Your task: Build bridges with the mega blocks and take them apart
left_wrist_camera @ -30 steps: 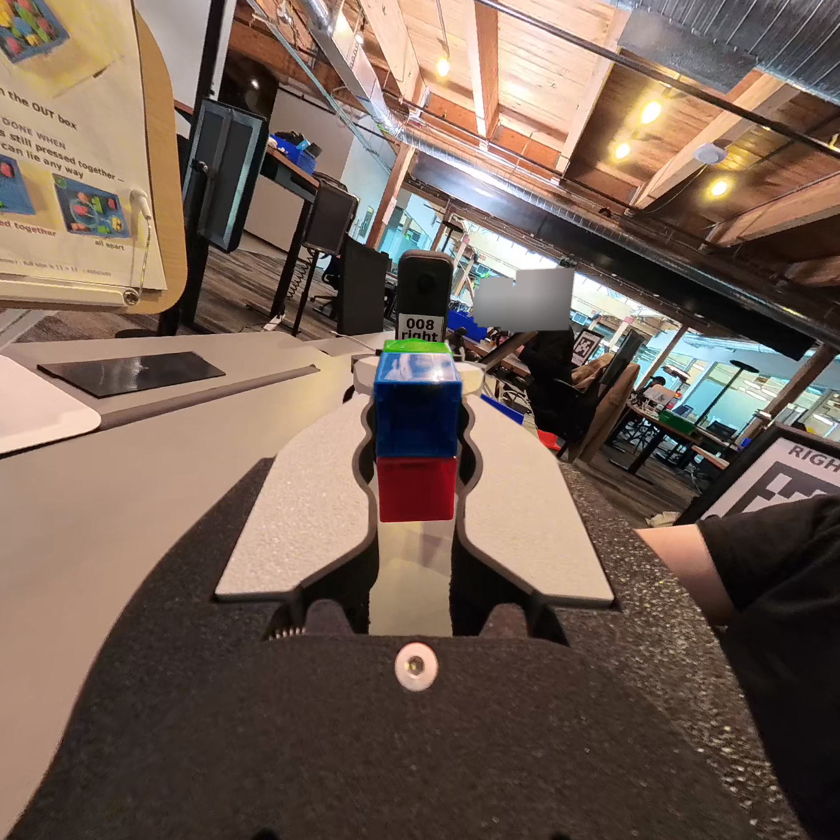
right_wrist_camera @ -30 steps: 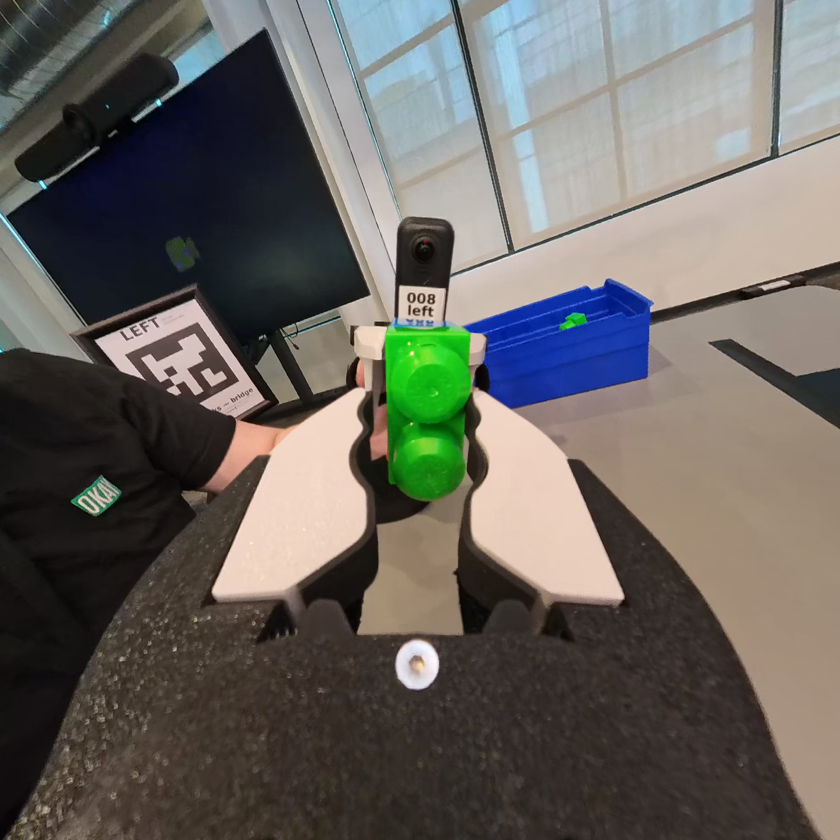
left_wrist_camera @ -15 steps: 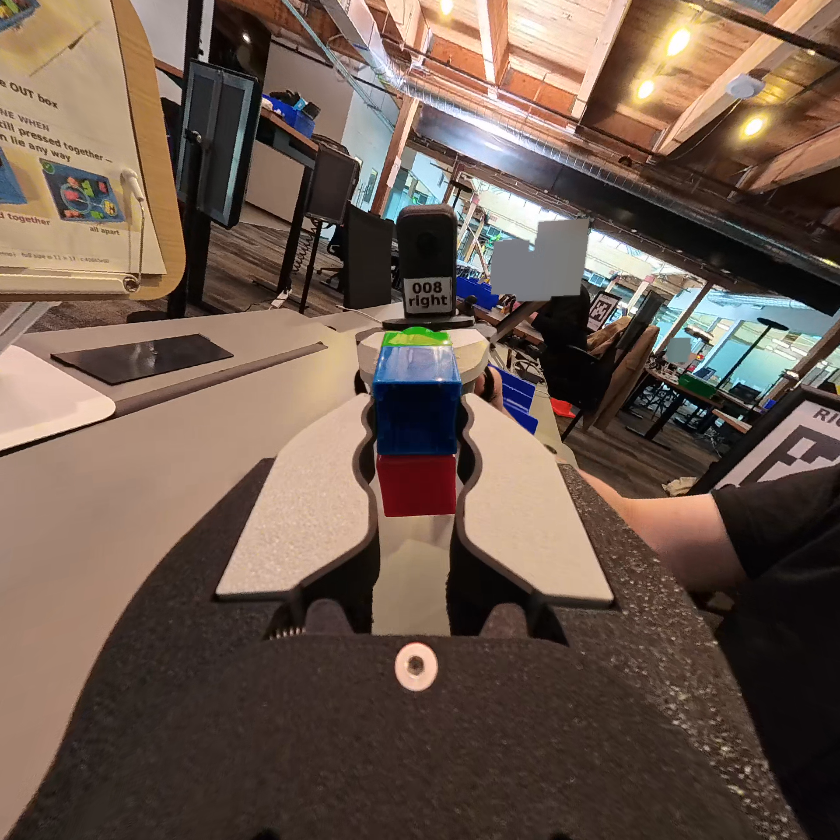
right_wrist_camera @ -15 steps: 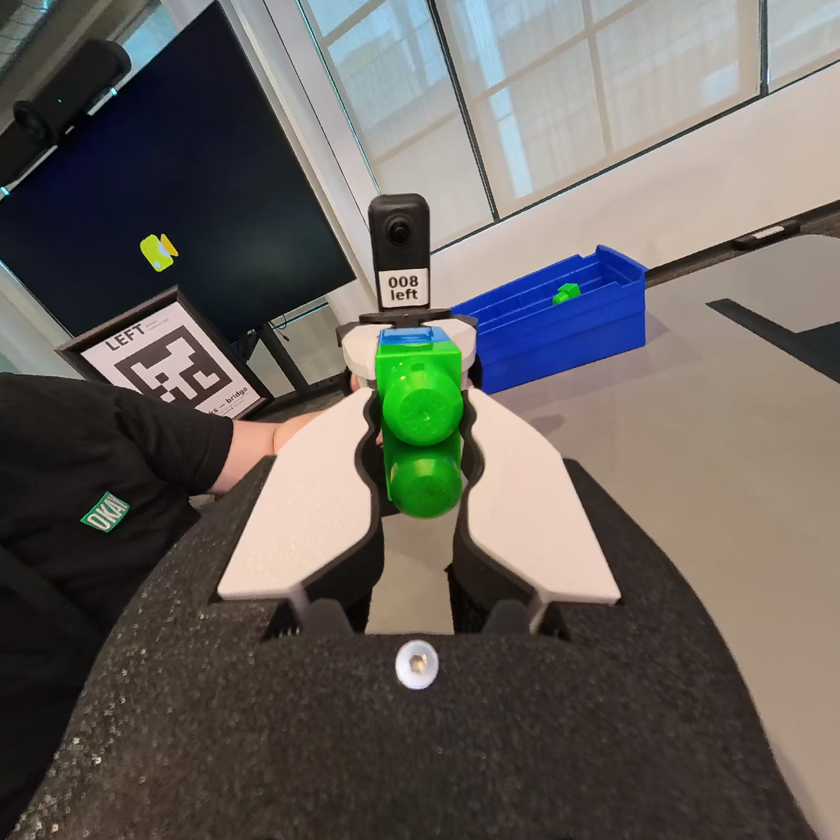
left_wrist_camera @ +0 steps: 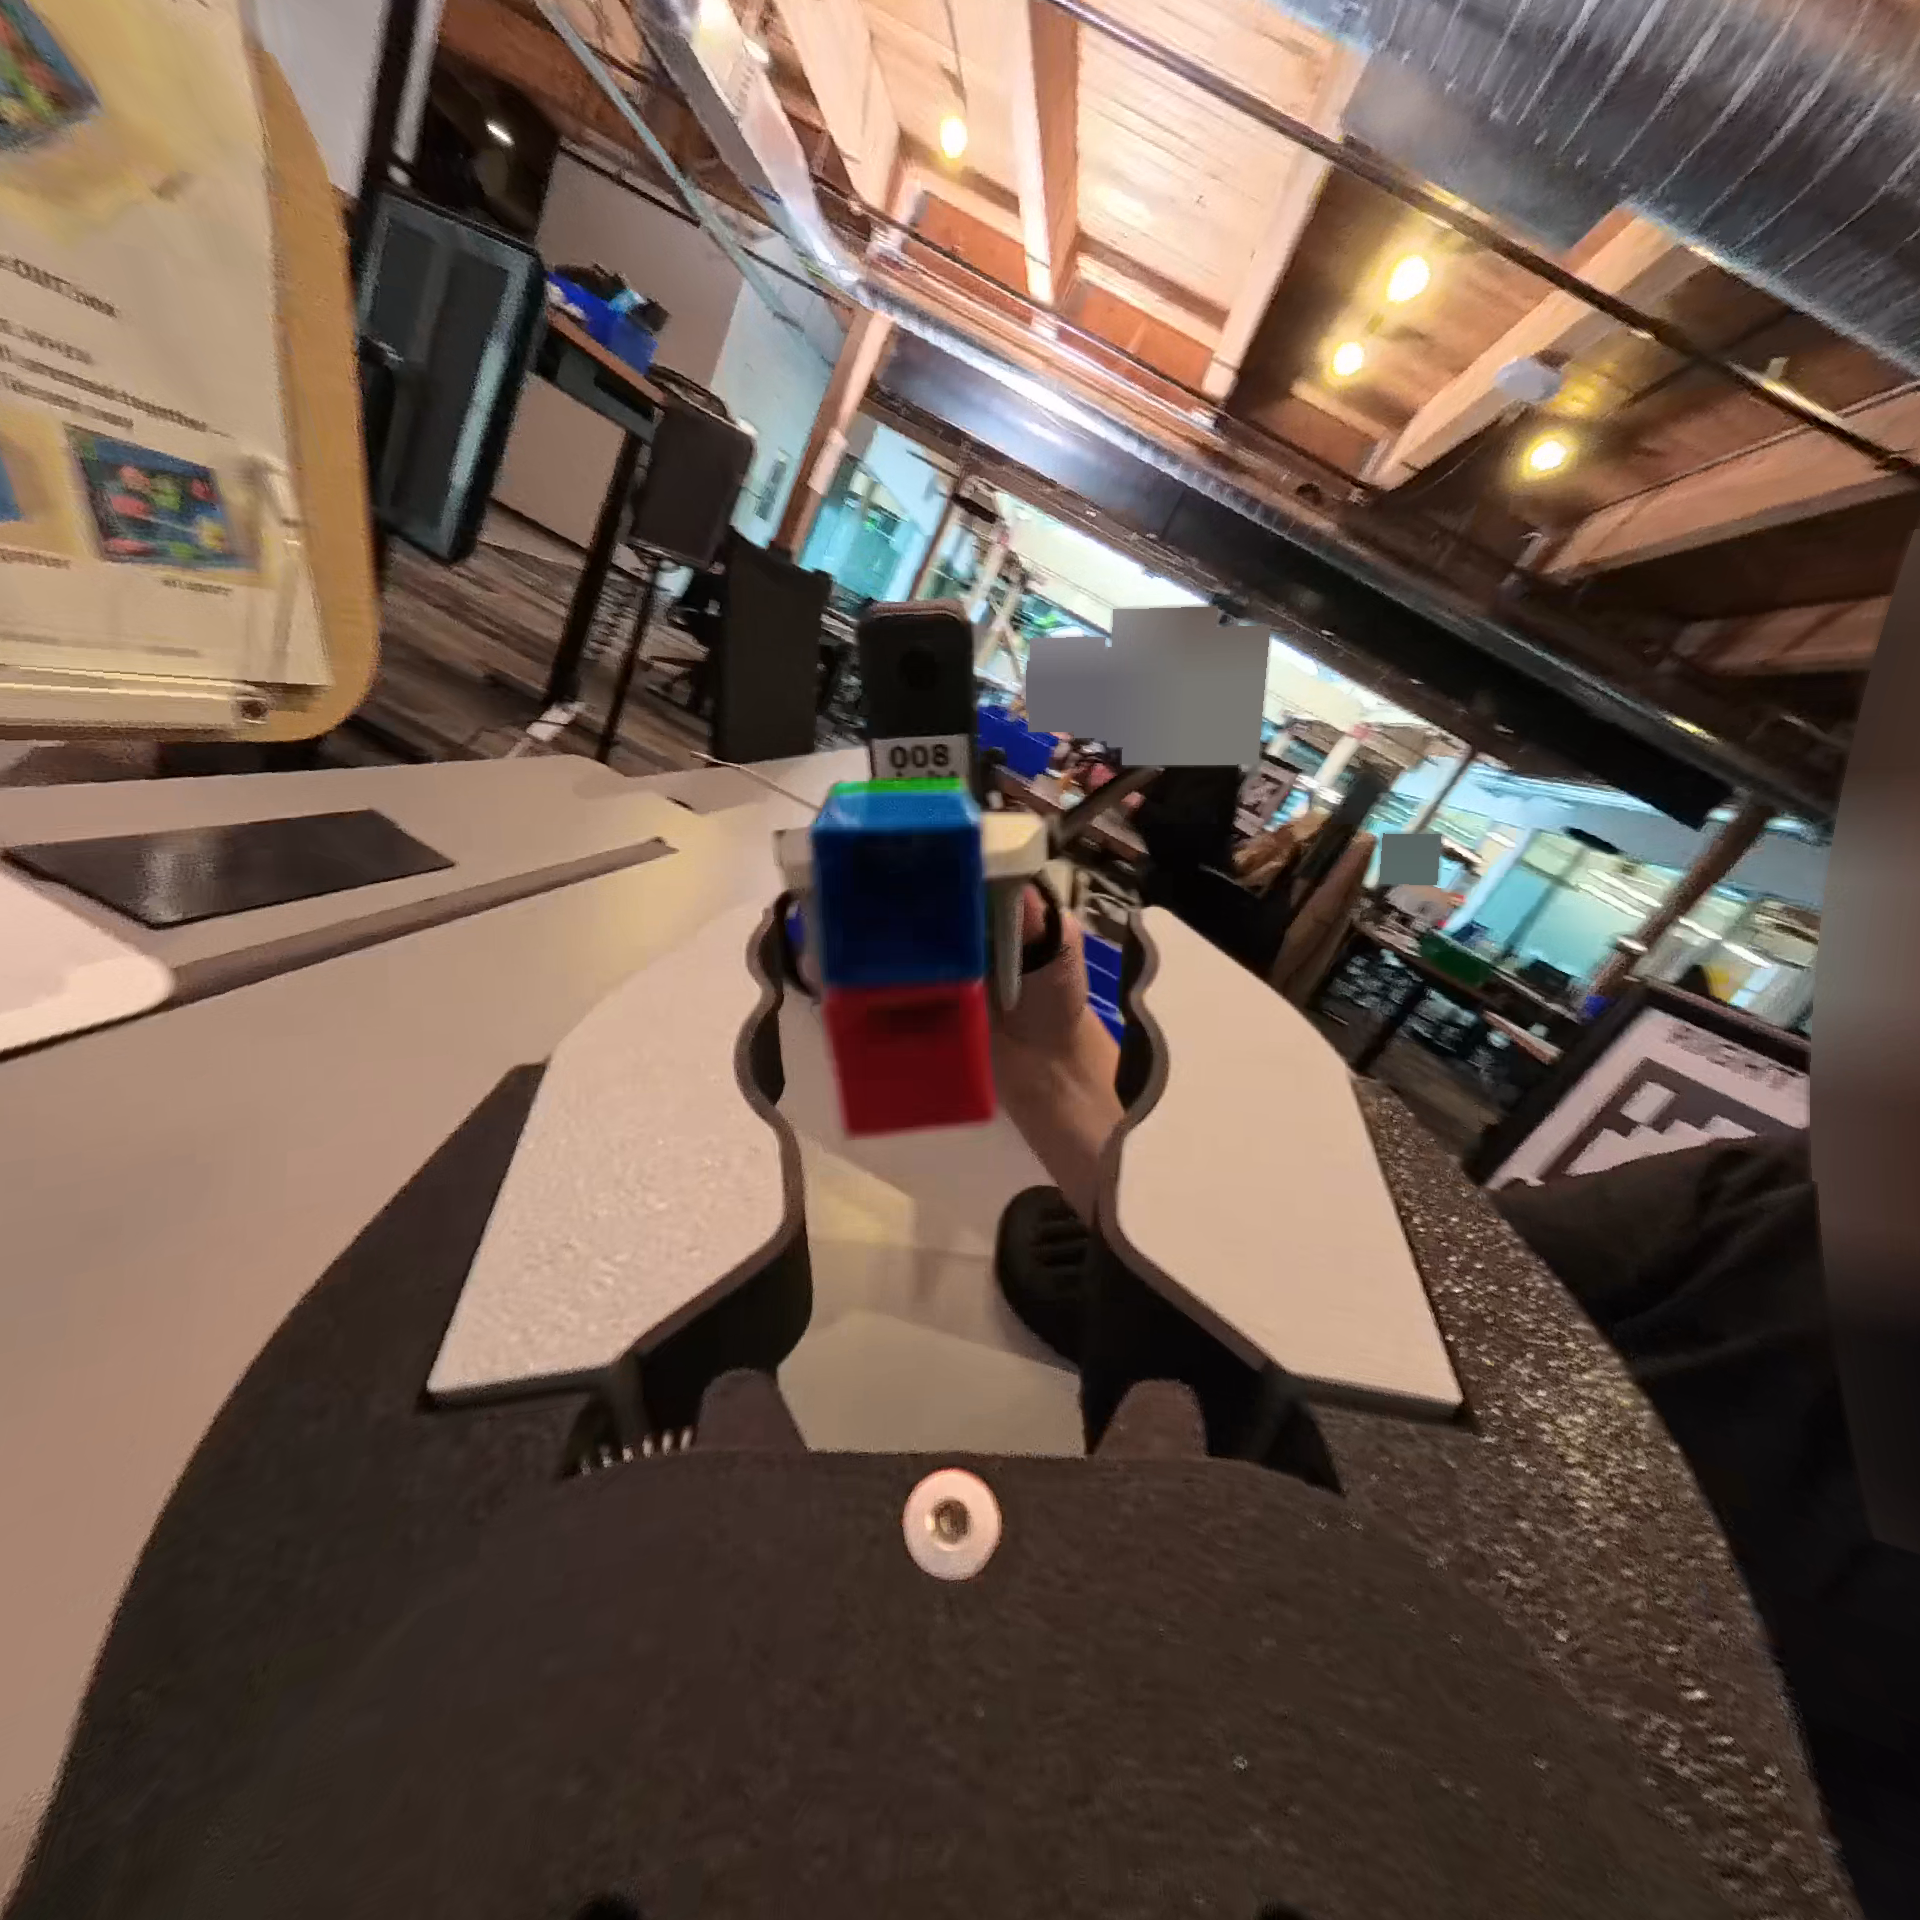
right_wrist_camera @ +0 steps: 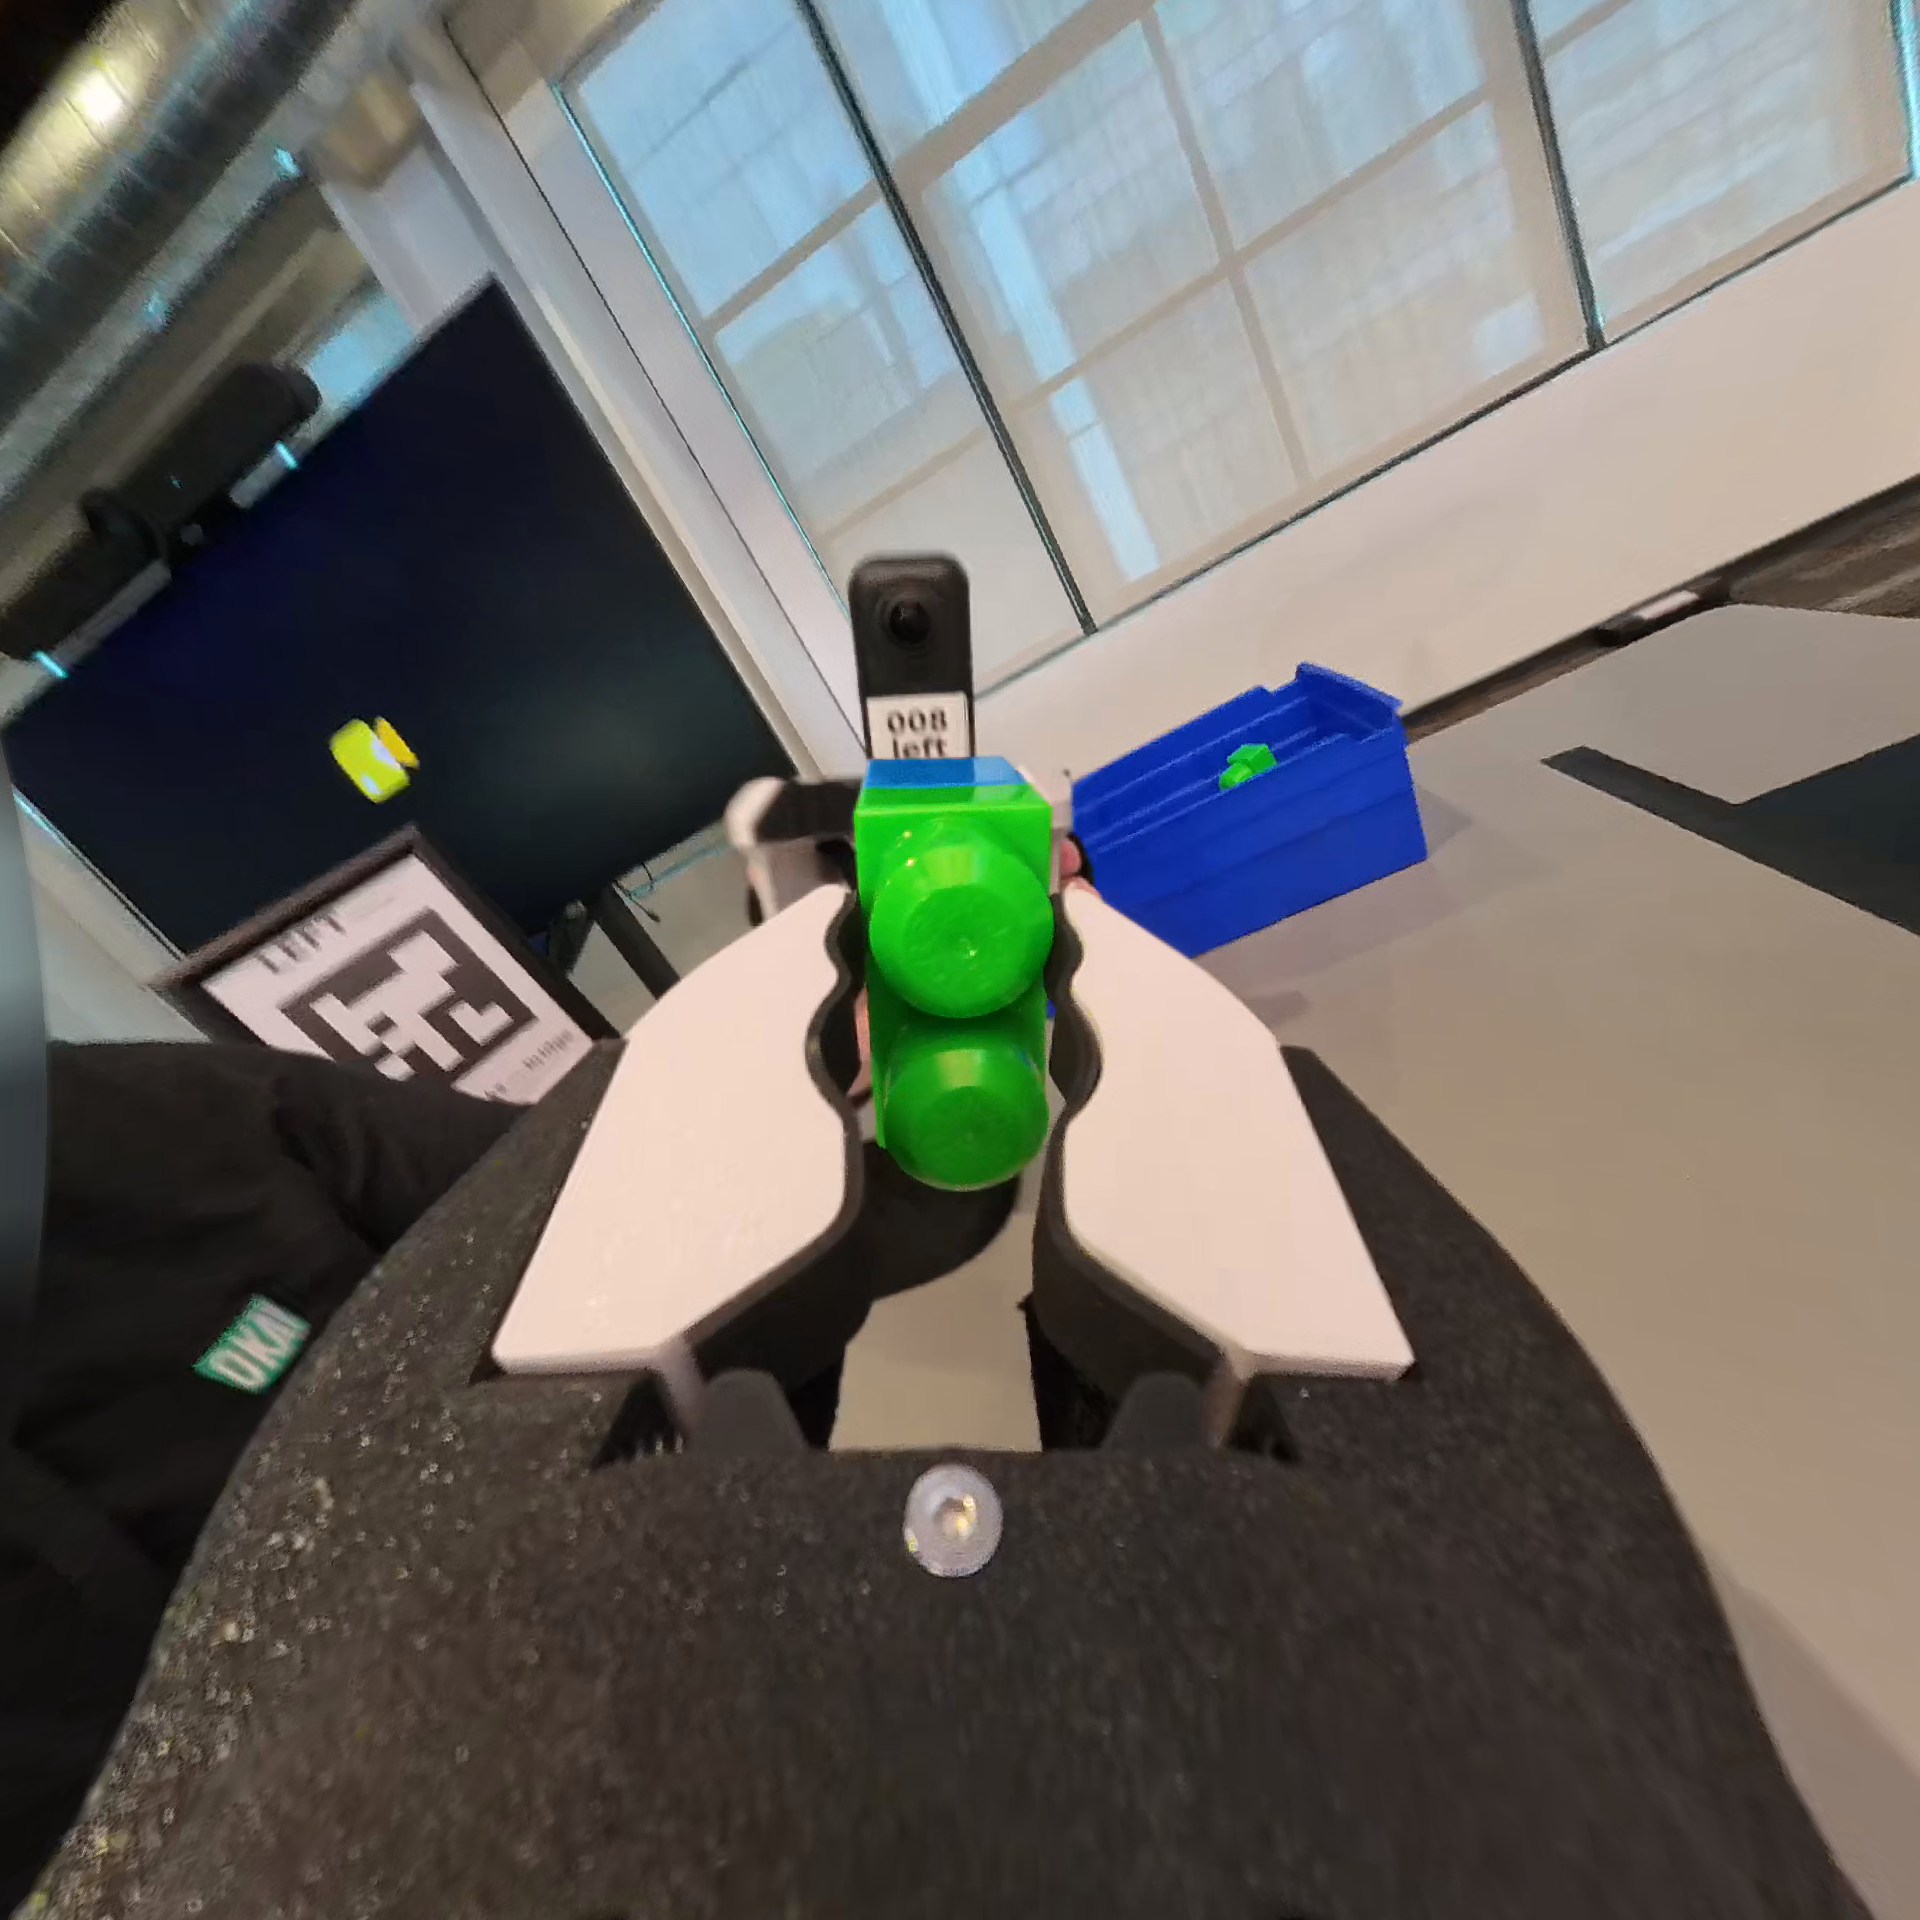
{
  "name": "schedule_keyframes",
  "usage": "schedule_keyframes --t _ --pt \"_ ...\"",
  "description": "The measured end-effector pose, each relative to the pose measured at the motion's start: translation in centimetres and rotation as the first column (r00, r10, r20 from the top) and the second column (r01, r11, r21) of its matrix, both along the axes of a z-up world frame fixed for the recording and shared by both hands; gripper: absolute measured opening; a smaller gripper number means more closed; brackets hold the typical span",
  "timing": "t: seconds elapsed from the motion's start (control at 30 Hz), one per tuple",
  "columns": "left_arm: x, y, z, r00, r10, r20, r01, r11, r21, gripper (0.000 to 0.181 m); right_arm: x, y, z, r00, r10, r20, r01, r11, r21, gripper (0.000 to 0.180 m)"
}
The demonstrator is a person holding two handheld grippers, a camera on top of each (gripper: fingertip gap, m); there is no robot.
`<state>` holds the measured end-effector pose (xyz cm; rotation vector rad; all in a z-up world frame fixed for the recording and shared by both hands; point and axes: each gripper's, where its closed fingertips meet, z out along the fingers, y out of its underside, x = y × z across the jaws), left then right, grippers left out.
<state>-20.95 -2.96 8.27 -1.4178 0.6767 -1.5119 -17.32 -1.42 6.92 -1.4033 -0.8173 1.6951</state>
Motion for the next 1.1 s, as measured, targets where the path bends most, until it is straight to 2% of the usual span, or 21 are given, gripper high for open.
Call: schedule_keyframes --t 0.1,0.27,0.37,0.47,0.53,0.63,0.7,0.77,0.8,1.1 --pt "-0.1 0.2 -1.5 0.999 0.042 -0.032 -0.042 0.999 -0.009 0.057 0.9 0.3 1.0 0.997 0.014 -0.082 -0.017 0.999 -0.033 0.033" --pt "1.8 -0.7 -2.3 1.000 -0.010 -0.022 0.010 0.999 -0.031 0.054 0.3 0.0 0.4 0.999 0.016 -0.036 -0.016 1.000 -0.003 0.033" --pt "2.4 -0.3 -2.6 0.999 0.008 -0.052 -0.009 1.000 -0.024 0.036 0.1 -0.1 0.4 0.999 0.016 -0.036 -0.016 1.000 0.004 0.033" --pt "2.1 -0.2 -2.1 1.000 0.004 -0.011 -0.005 0.999 -0.043 0.035 0.0 -0.2 0.6 1.000 0.003 -0.022 -0.002 1.000 0.029 0.033" --pt "1.6 0.0 -1.6 0.999 0.034 0.015 -0.033 0.999 -0.030 0.035 -0.2 -0.1 0.2 1.000 -0.018 0.022 0.017 0.998 0.054 0.051" --pt "0.9 0.0 -1.1 0.998 0.052 0.037 -0.051 0.998 -0.019 0.035 -0.5 -0.4 -0.2 0.999 -0.008 0.049 0.004 0.998 0.071 0.054" --pt "0.9 -0.1 -1.0 0.998 0.050 0.042 -0.049 0.999 -0.020 0.035 -1.0 -0.8 -0.3 0.999 0.022 0.043 -0.024 0.998 0.062 0.053" --pt "1.0 -0.2 -1.1 0.998 0.043 0.040 -0.042 0.999 -0.022 0.035 -1.4 -1.2 -0.7 0.997 0.056 0.061 -0.060 0.996 0.065 0.036" --pt "1.1 -0.2 -1.1 0.998 0.045 0.039 -0.045 0.999 -0.017 0.035 -1.5 -1.4 -0.6 0.996 0.065 0.055 -0.069 0.995 0.071 0.034" --pt "1.2 -1.2 -1.2 0.998 0.007 -0.057 -0.005 0.999 0.035 0.034 -1.4 -2.4 -0.7 0.989 0.110 0.100 -0.115 0.992 0.047 0.034"
